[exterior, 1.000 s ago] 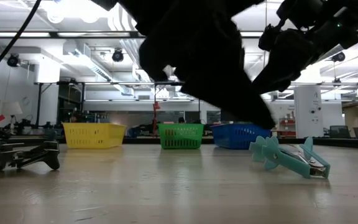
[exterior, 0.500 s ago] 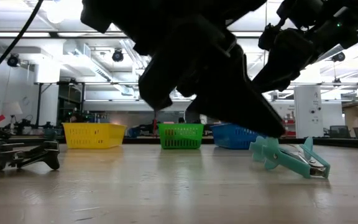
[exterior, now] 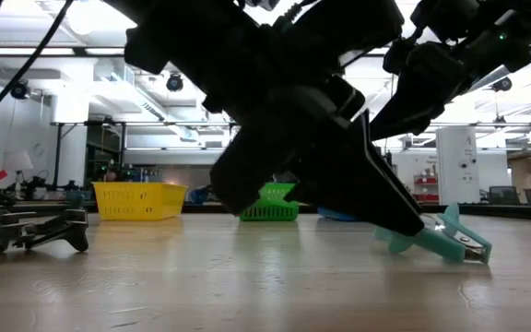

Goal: Pick and place Stapler, Stapler remover, tape
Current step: Put the bottom light blue staple remover into the yellow bin

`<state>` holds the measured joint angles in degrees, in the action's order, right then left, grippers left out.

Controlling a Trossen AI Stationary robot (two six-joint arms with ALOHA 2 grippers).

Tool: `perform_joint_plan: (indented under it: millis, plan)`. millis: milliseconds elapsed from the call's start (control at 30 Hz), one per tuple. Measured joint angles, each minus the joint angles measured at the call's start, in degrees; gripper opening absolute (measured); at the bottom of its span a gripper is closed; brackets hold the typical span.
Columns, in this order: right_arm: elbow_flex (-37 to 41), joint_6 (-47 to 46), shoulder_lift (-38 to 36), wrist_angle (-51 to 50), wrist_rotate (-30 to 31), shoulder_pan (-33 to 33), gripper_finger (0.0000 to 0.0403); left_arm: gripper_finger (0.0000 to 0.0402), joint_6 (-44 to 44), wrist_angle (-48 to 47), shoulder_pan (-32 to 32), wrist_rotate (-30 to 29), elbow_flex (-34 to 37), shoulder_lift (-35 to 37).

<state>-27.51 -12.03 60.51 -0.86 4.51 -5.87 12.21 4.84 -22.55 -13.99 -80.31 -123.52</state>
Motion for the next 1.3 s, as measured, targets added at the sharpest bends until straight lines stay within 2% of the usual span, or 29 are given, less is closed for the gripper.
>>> perform_joint_plan:
  millis: [233,433,800,900,1033,1300]
  plan:
    - [0.0,0.0,0.0,0.0,0.0,0.0,0.0205,0.0066,2.7,-0.4,0.0,-2.4,-0.3,-0.3]
    - [0.1,0.0,0.0,-0.1,0.0,0.0,0.0205,0.0011,2.3,-0.7,0.0,-2.5,-0.5,-0.3]
    - [0.3,0.0,0.0,-0.2,0.0,0.0,0.0205,0.0005,-4.8,-2.8,-0.3,-6.0,-1.1,2.0]
    - [0.3,0.0,0.0,-0.2,0.0,0.0,0.0205,0.0005,-7.9,-7.8,-0.5,-9.6,-1.1,4.2]
    - [0.3,0.0,0.0,-0.1,0.0,0.0,0.0205,0.0003,-15.2,-17.3,-0.7,-18.0,-1.0,7.9]
    - [0.4,-0.5,0.0,-0.2,0.0,0.0,0.0205,0.0005,-26.5,-41.7,-2.1,-32.1,-0.9,14.9]
